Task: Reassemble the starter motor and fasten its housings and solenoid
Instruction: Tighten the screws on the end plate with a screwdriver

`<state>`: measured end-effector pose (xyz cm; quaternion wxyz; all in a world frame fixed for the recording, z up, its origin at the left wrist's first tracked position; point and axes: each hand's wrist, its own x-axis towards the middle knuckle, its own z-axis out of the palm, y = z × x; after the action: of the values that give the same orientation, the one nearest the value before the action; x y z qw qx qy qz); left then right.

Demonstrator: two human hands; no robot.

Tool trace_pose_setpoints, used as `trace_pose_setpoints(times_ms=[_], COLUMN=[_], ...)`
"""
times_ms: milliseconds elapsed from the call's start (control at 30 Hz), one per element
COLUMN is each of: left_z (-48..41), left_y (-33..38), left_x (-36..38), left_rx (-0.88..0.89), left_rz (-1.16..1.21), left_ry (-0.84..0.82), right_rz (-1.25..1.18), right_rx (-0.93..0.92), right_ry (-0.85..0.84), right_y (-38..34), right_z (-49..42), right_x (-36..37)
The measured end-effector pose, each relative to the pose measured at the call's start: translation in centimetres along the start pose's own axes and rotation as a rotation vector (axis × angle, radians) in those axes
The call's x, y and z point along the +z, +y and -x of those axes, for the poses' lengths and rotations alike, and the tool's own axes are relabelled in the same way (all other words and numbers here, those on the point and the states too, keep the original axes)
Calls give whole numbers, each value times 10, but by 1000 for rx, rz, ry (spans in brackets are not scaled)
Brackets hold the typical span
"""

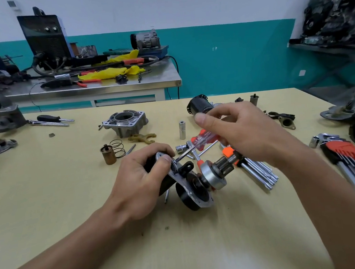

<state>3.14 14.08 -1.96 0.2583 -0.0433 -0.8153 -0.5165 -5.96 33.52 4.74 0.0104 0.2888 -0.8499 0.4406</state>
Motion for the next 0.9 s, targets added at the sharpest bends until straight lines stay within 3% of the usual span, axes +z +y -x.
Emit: trace_pose_setpoints(times_ms=[133,367,600,900], left_z=[0,2,1,1], left_y=[-3,1,1,-3], left_x=[-1,3,3,0], left_rx=[-1,14,-15,-7], left_rz=[-24,26,14,0], left_ry=[6,6,20,22], right_rz=[-95,68,43,223], right_rx=[-56,-14,-105,-219], right_ry=[-197,50,-126,-182], right_y=[5,0,6,13], right_z=[4,-2,-1,-8], right_x=[-13,6,-8,-6])
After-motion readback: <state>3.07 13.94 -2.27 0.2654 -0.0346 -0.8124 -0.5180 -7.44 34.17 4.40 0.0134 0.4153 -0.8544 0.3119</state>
